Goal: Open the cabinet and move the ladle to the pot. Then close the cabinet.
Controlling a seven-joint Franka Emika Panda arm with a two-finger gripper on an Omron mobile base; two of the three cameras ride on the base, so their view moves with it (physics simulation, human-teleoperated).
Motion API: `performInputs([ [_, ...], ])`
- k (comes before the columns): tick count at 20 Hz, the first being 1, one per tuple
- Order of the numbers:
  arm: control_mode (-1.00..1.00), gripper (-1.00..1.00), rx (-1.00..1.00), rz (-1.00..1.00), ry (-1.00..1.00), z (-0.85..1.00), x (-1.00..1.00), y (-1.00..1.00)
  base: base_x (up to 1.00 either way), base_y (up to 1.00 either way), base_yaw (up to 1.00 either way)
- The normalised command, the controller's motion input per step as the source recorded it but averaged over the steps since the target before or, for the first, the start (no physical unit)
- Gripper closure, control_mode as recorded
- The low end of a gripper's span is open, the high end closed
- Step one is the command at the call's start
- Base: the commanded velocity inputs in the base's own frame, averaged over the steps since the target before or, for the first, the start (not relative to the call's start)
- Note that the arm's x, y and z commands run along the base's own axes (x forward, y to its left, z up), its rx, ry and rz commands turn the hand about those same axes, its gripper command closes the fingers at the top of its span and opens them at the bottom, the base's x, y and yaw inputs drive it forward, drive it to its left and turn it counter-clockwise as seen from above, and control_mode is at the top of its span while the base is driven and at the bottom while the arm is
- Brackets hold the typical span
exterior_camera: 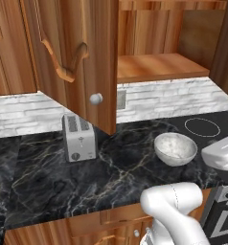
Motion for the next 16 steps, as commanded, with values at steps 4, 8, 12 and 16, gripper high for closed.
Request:
performInputs([
  [4,-1.00,-1.00,-0.06,0.00,0.05,0.24,-0.48,0.00,0.00,0.00,0.00],
  [8,-1.00,-1.00,-0.02,0.00,0.05,0.18,-0.44,0.00,0.00,0.00,0.00],
  [12,-1.00,-1.00,0.01,0.00,0.00,0.03,-0.34,0.00,0.00,0.00,0.00],
  [16,-1.00,-1.00,0.11,0.00,0.02,0.00,-0.19,-0.14,0.00,0.00,0.00],
])
